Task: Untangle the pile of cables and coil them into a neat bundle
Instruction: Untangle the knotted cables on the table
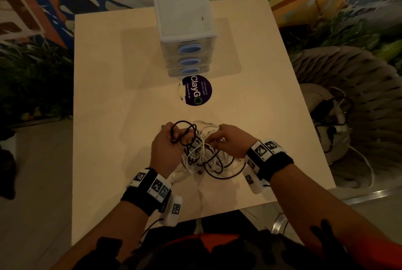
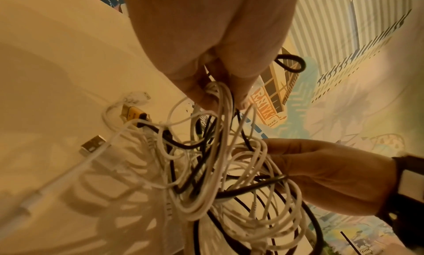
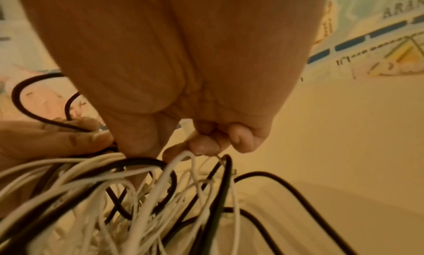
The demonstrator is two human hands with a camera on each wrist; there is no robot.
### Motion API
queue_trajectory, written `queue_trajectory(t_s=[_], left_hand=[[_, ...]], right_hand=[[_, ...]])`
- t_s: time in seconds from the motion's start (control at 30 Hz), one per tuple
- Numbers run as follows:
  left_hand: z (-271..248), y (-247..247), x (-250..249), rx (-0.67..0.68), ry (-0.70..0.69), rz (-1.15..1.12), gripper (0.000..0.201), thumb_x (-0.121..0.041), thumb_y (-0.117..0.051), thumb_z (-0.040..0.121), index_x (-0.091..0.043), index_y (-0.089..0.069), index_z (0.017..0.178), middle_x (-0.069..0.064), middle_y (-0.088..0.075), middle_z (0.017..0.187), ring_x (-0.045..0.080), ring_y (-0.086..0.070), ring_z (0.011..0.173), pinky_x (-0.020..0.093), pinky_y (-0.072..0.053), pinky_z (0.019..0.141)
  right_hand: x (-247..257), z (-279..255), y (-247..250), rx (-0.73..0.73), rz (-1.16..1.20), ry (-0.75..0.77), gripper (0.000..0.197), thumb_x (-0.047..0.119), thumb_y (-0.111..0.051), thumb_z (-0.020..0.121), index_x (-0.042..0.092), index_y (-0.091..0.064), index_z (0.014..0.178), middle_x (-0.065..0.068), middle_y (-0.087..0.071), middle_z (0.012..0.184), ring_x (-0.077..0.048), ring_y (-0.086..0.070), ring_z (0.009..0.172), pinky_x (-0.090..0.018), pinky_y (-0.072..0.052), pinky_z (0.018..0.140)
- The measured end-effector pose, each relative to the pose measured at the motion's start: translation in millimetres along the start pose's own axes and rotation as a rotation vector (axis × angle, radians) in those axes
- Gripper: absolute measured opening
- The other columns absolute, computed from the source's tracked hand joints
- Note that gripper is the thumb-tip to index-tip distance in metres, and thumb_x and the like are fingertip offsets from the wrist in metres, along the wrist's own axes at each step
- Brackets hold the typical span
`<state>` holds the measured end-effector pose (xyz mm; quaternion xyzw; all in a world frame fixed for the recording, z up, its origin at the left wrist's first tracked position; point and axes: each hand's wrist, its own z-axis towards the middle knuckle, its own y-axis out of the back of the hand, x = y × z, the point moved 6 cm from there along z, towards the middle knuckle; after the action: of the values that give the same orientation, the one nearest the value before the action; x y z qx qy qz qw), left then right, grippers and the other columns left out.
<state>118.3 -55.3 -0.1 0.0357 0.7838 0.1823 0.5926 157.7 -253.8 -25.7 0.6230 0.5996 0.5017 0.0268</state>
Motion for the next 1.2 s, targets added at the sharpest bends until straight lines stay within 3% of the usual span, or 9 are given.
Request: queue_trajectory(t_s=[0.1, 0.2, 0.37, 0.57, 0.7, 0.83, 0.97, 1.1, 1.2], left_hand=[[-4.4, -6.5, 14.0, 0.021, 0.066, 0.018, 0.019, -0.022, -0.074, 0.089, -0.018, -0.055, 0.087, 0.01, -0.065, 0.08, 0.028, -0.068, 0.085, 0.033, -0.058, 0.079], [-2.6, -5.3, 19.8, 0.007, 0.063, -0.071, 0.038, -0.039, -0.075, 0.084, -0.027, -0.04, 0.075, 0.018, -0.064, 0.082, 0.023, -0.072, 0.098, 0.058, -0.055, 0.089], [-5.4, -9.2, 18.6, 0.013, 0.057, -0.162, 0.042, -0.042, -0.076, 0.08, -0.029, -0.037, 0.072, 0.019, -0.066, 0.084, 0.029, -0.071, 0.102, 0.062, -0.052, 0.095], [-7.7, -10.6, 4.9, 0.06, -0.005, -0.065, 0.031, -0.019, -0.071, 0.09, -0.024, -0.042, 0.079, -0.009, -0.053, 0.065, 0.013, -0.052, 0.061, 0.047, -0.05, 0.071], [-7.1, -5.4, 8.1, 0.087, -0.006, 0.07, 0.028, -0.012, -0.073, 0.087, -0.028, -0.05, 0.093, -0.008, -0.064, 0.083, 0.003, -0.06, 0.071, 0.031, -0.05, 0.07], [-5.6, -1.3, 13.1, 0.251, -0.122, 0.183, 0.039, -0.019, -0.078, 0.085, -0.031, -0.051, 0.112, -0.014, -0.065, 0.11, 0.005, -0.062, 0.105, 0.027, -0.05, 0.09], [-9.4, 10.2, 12.5, 0.389, -0.198, 0.366, 0.07, -0.027, -0.078, 0.081, -0.041, -0.043, 0.14, -0.019, -0.054, 0.137, 0.006, -0.046, 0.125, 0.023, -0.038, 0.1], [-14.9, 15.9, 1.3, 0.489, -0.312, 0.584, 0.064, -0.041, -0.049, 0.074, -0.046, -0.051, 0.137, -0.008, -0.05, 0.145, 0.017, -0.041, 0.132, 0.034, -0.036, 0.109], [-10.0, 18.3, -19.0, 0.248, -0.411, 0.672, 0.046, -0.036, -0.05, 0.078, -0.036, -0.067, 0.121, -0.003, -0.056, 0.129, 0.023, -0.051, 0.111, 0.043, -0.046, 0.093]], right_hand=[[3.8, -2.0, 0.4, 0.026, 0.126, 0.01, 0.024, 0.032, -0.062, 0.1, 0.026, -0.074, 0.12, -0.008, -0.063, 0.104, -0.023, -0.056, 0.102, -0.035, -0.045, 0.092], [6.3, -3.0, 1.8, 0.044, 0.207, -0.03, 0.025, 0.035, -0.062, 0.099, 0.023, -0.075, 0.117, -0.008, -0.068, 0.11, -0.021, -0.058, 0.105, -0.034, -0.045, 0.094], [7.8, -0.3, -2.6, 0.145, 0.26, -0.096, 0.017, 0.038, -0.063, 0.099, 0.025, -0.074, 0.099, 0.004, -0.07, 0.095, -0.015, -0.063, 0.09, -0.036, -0.05, 0.086], [2.1, -1.4, -5.1, 0.142, 0.273, -0.17, 0.032, 0.04, -0.057, 0.101, 0.011, -0.07, 0.099, -0.012, -0.068, 0.098, -0.018, -0.059, 0.085, -0.041, -0.048, 0.085], [4.6, -6.0, -3.8, 0.121, 0.27, -0.156, 0.027, 0.038, -0.055, 0.103, 0.017, -0.066, 0.092, 0.001, -0.062, 0.084, -0.013, -0.055, 0.079, -0.031, -0.044, 0.075], [3.1, -14.0, 2.2, 0.077, 0.346, -0.158, 0.034, 0.042, -0.056, 0.101, 0.012, -0.069, 0.107, -0.009, -0.069, 0.107, -0.025, -0.062, 0.104, -0.039, -0.048, 0.095], [5.9, -22.4, 14.1, -0.005, 0.335, -0.126, 0.03, 0.033, -0.058, 0.102, 0.006, -0.068, 0.109, -0.011, -0.065, 0.109, -0.022, -0.06, 0.098, -0.032, -0.046, 0.088], [4.2, -23.6, 24.7, -0.176, 0.292, -0.11, 0.012, 0.02, -0.064, 0.097, 0.013, -0.064, 0.088, -0.002, -0.057, 0.088, -0.016, -0.053, 0.081, -0.037, -0.045, 0.08], [7.1, -20.5, 23.4, -0.196, 0.208, -0.042, 0.013, 0.022, -0.064, 0.096, 0.018, -0.059, 0.085, 0.006, -0.05, 0.084, -0.008, -0.047, 0.077, -0.031, -0.04, 0.073]])
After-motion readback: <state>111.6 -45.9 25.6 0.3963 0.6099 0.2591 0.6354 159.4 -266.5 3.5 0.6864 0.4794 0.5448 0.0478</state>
